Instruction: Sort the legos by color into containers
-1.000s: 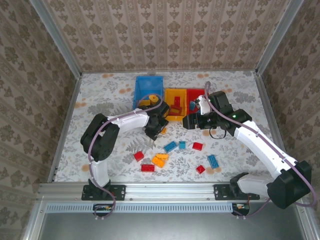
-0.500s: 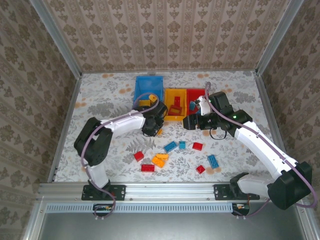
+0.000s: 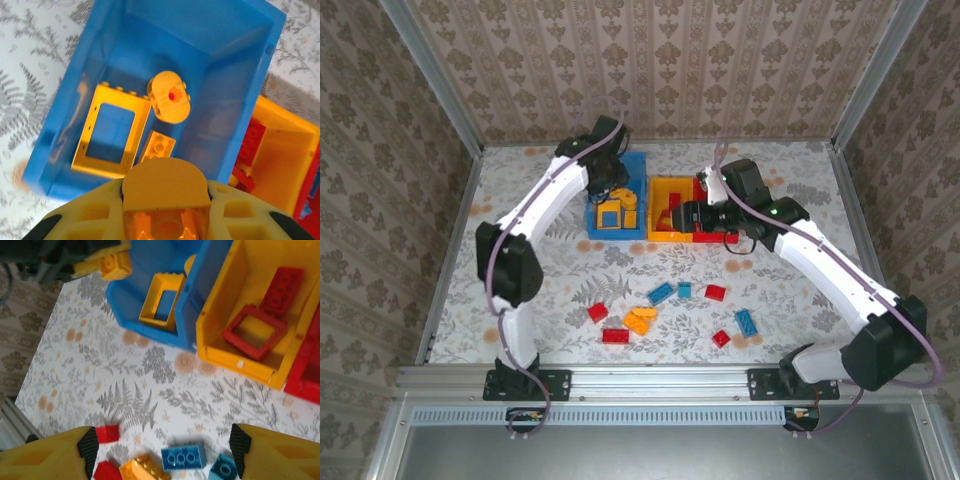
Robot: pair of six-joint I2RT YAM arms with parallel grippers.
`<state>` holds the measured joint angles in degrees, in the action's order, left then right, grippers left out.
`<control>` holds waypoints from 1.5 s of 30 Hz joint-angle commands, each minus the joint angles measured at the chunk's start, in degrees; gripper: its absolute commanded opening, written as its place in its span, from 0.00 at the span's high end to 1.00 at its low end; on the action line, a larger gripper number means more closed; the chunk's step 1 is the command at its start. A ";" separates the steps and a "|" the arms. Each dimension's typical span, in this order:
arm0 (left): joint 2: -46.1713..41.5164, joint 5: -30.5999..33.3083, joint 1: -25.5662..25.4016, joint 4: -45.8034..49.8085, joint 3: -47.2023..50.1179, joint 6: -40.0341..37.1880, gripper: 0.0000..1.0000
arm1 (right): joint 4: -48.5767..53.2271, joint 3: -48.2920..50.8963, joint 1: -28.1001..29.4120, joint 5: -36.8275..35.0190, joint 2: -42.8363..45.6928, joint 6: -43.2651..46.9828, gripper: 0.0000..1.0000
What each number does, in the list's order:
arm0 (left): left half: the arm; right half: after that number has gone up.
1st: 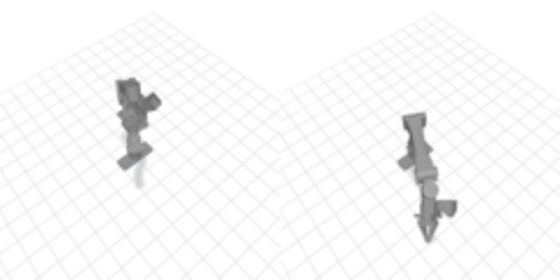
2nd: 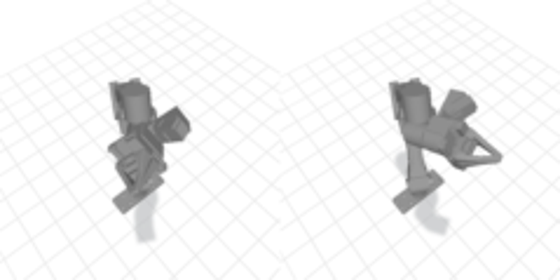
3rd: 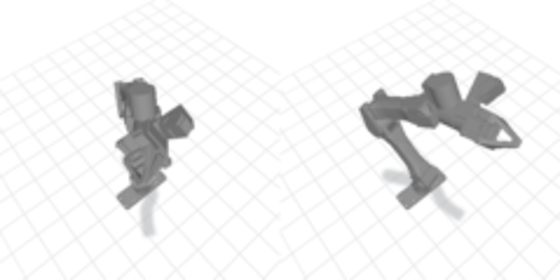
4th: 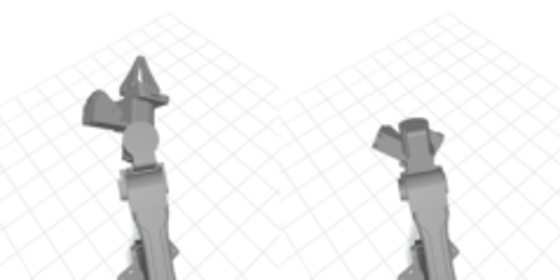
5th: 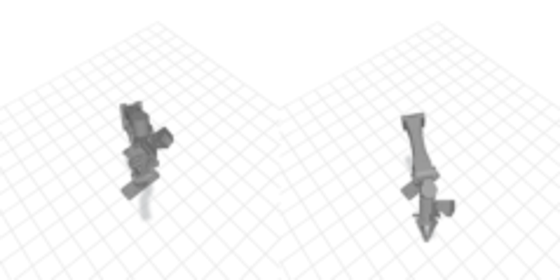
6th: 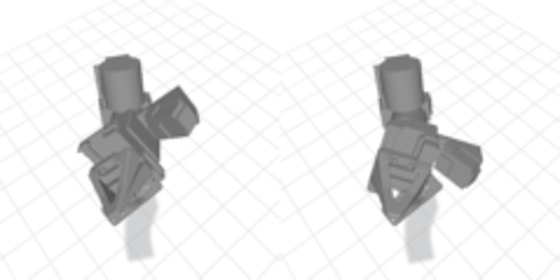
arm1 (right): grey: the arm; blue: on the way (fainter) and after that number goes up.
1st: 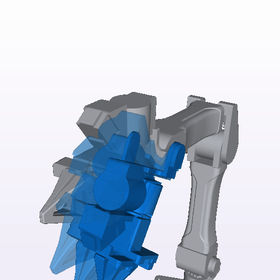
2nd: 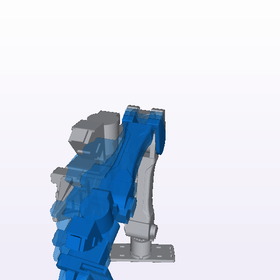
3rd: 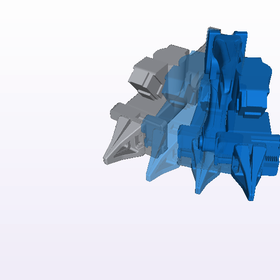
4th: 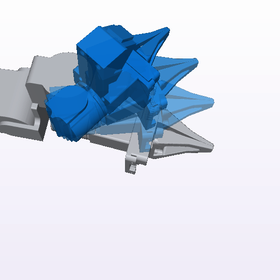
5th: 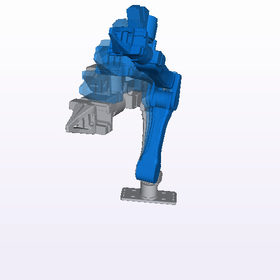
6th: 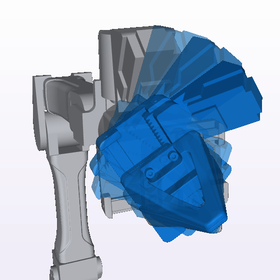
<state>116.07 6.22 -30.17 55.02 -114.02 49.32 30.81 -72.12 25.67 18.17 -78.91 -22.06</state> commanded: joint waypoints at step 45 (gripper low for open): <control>-6.72 0.22 -6.34 -5.45 5.72 -24.89 0.35 | 42.41 12.48 0.41 -15.66 5.63 -12.55 0.31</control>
<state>116.68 12.21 -32.88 53.01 -114.93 27.97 56.90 -64.29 25.67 3.40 -73.65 -30.30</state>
